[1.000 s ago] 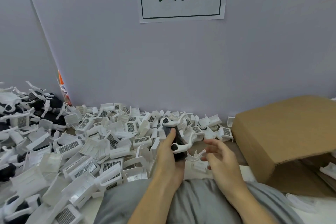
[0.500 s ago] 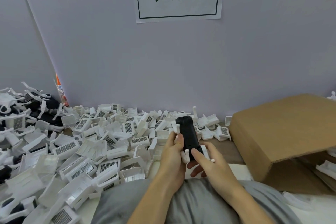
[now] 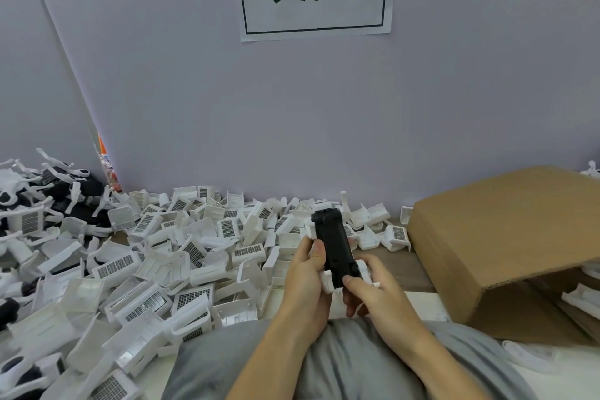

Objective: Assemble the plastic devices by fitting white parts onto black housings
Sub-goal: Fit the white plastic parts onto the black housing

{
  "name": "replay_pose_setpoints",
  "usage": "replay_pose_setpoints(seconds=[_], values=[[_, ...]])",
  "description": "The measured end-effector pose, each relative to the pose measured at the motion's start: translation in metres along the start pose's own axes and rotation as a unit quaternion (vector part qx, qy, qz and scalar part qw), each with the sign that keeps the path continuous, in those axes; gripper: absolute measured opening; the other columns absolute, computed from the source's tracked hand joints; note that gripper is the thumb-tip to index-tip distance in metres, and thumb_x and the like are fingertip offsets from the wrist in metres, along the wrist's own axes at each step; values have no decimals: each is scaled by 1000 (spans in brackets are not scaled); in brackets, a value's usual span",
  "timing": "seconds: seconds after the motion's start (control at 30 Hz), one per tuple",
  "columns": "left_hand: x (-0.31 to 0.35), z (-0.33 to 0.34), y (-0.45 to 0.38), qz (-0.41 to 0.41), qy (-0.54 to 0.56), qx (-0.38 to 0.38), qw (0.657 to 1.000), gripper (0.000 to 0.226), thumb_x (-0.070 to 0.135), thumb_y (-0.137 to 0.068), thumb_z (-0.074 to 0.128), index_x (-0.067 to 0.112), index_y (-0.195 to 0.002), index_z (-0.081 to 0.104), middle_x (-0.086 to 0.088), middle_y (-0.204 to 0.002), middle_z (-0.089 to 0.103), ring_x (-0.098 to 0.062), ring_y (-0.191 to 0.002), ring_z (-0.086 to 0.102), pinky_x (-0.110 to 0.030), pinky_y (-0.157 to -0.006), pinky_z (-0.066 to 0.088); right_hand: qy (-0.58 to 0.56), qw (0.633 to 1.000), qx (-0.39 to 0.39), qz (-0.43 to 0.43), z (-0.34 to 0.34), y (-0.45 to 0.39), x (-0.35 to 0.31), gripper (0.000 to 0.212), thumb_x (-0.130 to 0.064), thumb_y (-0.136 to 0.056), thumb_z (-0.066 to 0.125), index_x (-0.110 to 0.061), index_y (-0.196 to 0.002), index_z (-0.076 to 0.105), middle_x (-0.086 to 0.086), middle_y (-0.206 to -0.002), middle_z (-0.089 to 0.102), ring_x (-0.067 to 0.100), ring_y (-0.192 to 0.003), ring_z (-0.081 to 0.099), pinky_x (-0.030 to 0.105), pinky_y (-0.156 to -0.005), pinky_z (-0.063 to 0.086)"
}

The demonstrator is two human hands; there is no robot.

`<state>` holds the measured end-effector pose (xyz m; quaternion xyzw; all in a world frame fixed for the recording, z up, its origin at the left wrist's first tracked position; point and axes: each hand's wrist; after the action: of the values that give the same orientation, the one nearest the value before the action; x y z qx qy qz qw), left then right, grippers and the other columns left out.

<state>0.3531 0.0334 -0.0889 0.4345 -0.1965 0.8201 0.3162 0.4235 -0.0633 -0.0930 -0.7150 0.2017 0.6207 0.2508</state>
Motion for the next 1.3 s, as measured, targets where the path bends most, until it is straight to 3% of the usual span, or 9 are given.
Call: replay_pose_setpoints(seconds=[0.23,0.43,0.6,0.73,1.0,1.1,1.17,1.2,1.3], values=[[1,2,1,-1,-25,5,1000,30,21,-107,40,-3,-121,53,-23,-112,66,-31,-76,55,-34,-53,41,23,1000,1,19,-1,-3,4,19,-7,-95,52,-21,-107,56,6,-74,63,13,-63,60,19,-55,48],[-1,5,3,-2,-60,4,998,29,21,-107,43,-2,-119,56,-19,-108,66,-31,-96,59,-45,-85,48,65,998,16,7,0,-3,5,14,-14,-95,53,-23,-106,53,5,-82,64,14,-68,61,17,-55,48],[2,5,4,0,-31,2,1000,30,20,-107,41,-4,-120,54,-19,-106,69,-30,-82,60,-34,-59,48,11,1000,-2,17,0,-1,3,12,-20,-97,55,-24,-109,53,3,-75,70,15,-67,67,19,-57,48],[1,5,2,5,-24,2,1000,30,17,-107,42,-8,-120,51,-20,-103,62,-29,-85,58,-30,-61,51,2,1000,-4,26,-1,-2,4,11,-27,-99,56,-28,-109,53,4,-81,75,24,-76,74,33,-72,51],[-5,-1,-3,1,-28,4,1000,28,19,-107,42,-5,-117,53,-21,-106,70,-22,-56,56,-26,-43,40,24,1000,-6,17,-2,-3,9,17,-15,-97,55,-25,-109,52,-2,-76,74,11,-66,67,16,-57,45],[-5,-1,-4,3,-23,-5,1000,27,21,-107,42,-1,-116,57,-18,-106,73,-21,-57,59,-26,-45,41,23,1000,-8,14,-1,-2,7,16,-21,-96,57,-28,-109,53,1,-78,74,11,-67,66,20,-61,44],[-4,-2,-3,2,-17,-9,1000,26,23,-107,43,4,-114,60,-18,-109,74,-21,-60,60,-26,-45,42,16,1000,-13,13,-1,-2,5,23,-29,-85,58,-26,-108,53,4,-79,74,12,-67,65,17,-57,45],[-4,-2,-3,2,-14,-8,1000,26,23,-106,44,6,-113,61,-19,-110,73,-22,-61,60,-26,-45,42,12,1000,-14,13,-1,-1,5,27,-28,-81,57,-25,-107,54,5,-79,74,12,-66,65,16,-55,45],[-4,-2,-3,3,-16,-10,1000,24,23,-106,43,6,-110,60,-20,-110,73,-24,-59,57,-27,-44,39,12,1000,-13,14,-2,-2,6,18,-13,-92,57,-24,-107,54,6,-78,73,11,-64,64,14,-53,45]])
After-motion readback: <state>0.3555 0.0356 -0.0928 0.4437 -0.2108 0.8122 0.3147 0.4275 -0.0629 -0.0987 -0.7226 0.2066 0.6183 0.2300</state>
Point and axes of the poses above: each hand's wrist, its own y-axis away from the middle knuckle, its own z-axis out of the palm, x = y × z
